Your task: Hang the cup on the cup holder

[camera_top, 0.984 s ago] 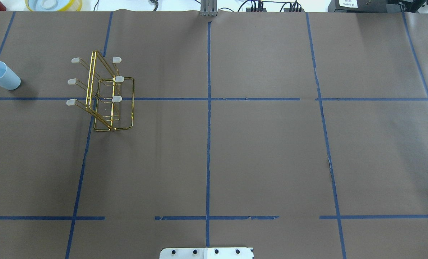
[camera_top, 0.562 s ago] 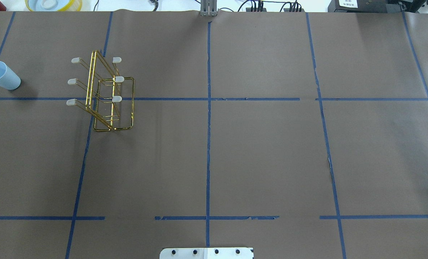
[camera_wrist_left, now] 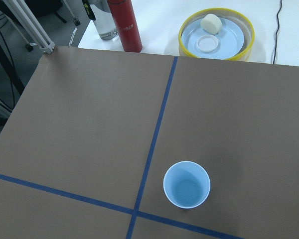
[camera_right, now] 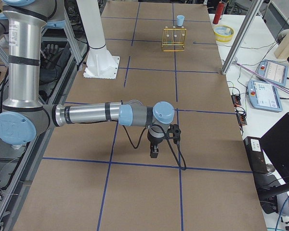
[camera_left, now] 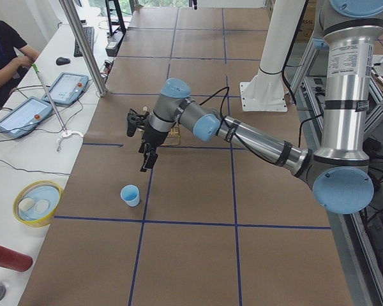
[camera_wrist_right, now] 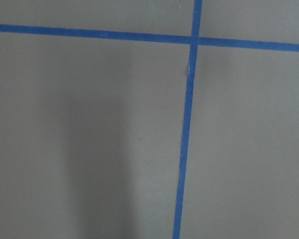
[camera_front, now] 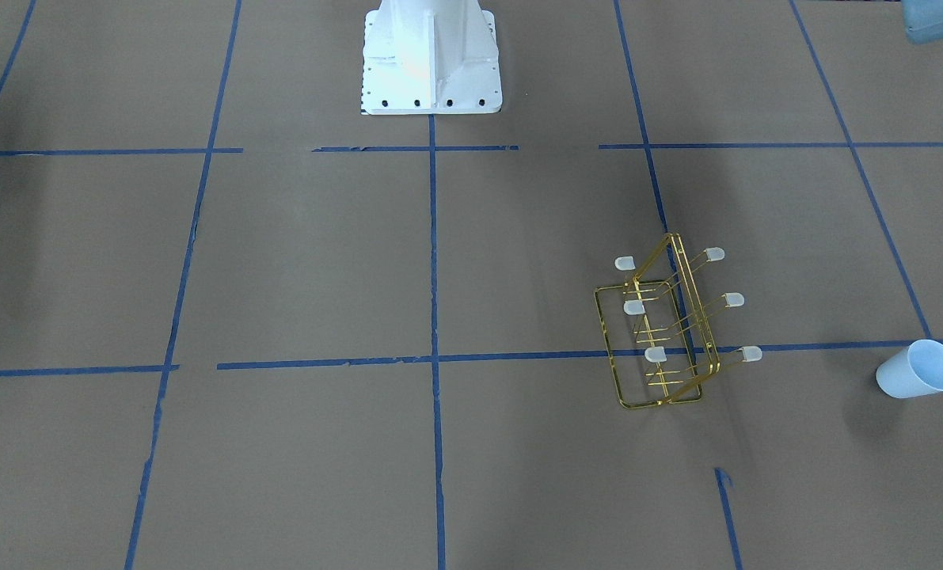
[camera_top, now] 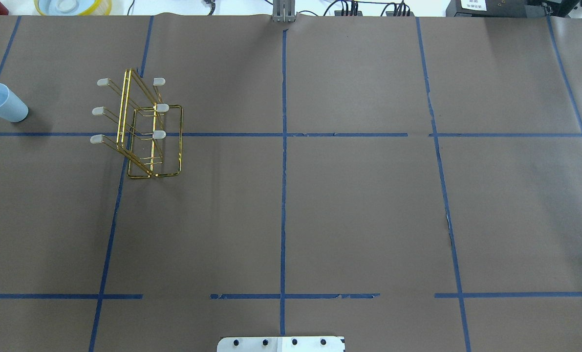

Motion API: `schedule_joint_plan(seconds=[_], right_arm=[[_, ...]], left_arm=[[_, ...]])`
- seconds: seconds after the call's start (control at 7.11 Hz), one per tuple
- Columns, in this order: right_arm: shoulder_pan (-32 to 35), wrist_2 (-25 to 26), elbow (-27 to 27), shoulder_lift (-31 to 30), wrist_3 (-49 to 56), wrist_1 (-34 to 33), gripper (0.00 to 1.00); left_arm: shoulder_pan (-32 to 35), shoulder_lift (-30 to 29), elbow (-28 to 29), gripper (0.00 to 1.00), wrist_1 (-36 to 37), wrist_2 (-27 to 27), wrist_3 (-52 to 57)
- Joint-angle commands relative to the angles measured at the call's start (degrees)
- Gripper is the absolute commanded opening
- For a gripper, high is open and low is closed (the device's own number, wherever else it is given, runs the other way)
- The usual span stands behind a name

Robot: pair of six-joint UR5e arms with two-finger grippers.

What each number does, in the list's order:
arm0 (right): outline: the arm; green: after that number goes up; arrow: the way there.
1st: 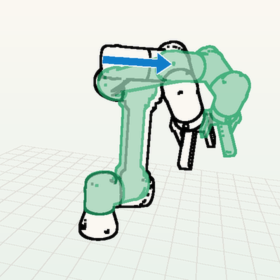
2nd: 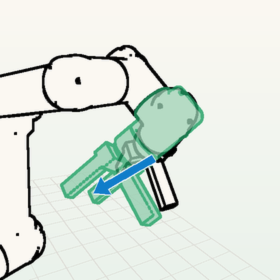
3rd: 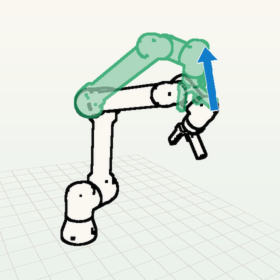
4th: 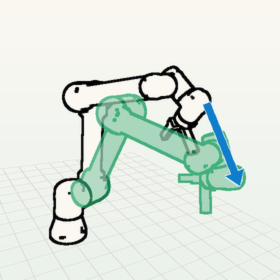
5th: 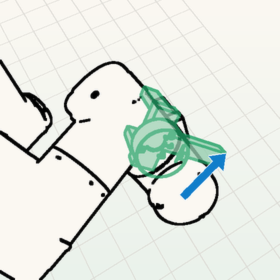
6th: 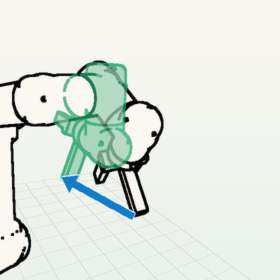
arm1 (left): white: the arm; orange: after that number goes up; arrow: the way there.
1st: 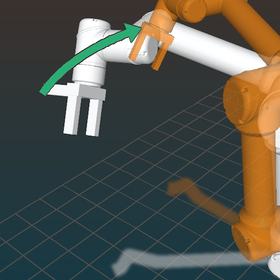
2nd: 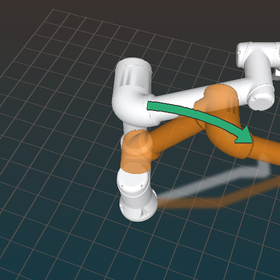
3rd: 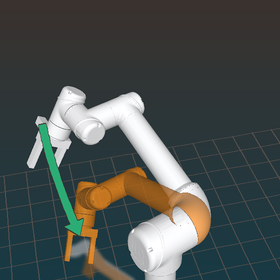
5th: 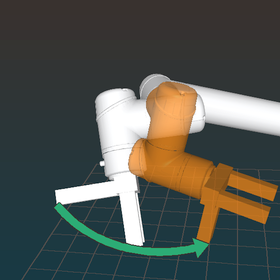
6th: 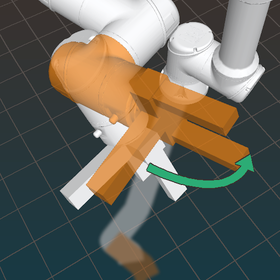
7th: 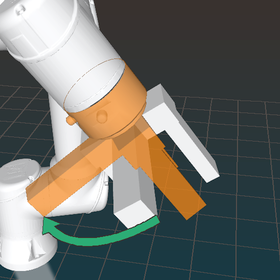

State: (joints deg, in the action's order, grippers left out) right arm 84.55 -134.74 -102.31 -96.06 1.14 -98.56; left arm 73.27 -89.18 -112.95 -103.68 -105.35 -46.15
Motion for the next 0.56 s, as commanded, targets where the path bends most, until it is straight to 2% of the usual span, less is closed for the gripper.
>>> schedule_joint_plan(seconds=[0.0,0.42], right_arm=[[0.0,0.0,0.0,0.0,0.0,-0.1,1.00],[0.0,0.0,0.0,0.0,0.0,-0.1,1.00]], left_arm=[[-7.7,0.1,0.4,1.00,-1.2,9.7,-9.3],[-15.2,0.1,3.2,1.00,-1.8,22.4,-26.7]])
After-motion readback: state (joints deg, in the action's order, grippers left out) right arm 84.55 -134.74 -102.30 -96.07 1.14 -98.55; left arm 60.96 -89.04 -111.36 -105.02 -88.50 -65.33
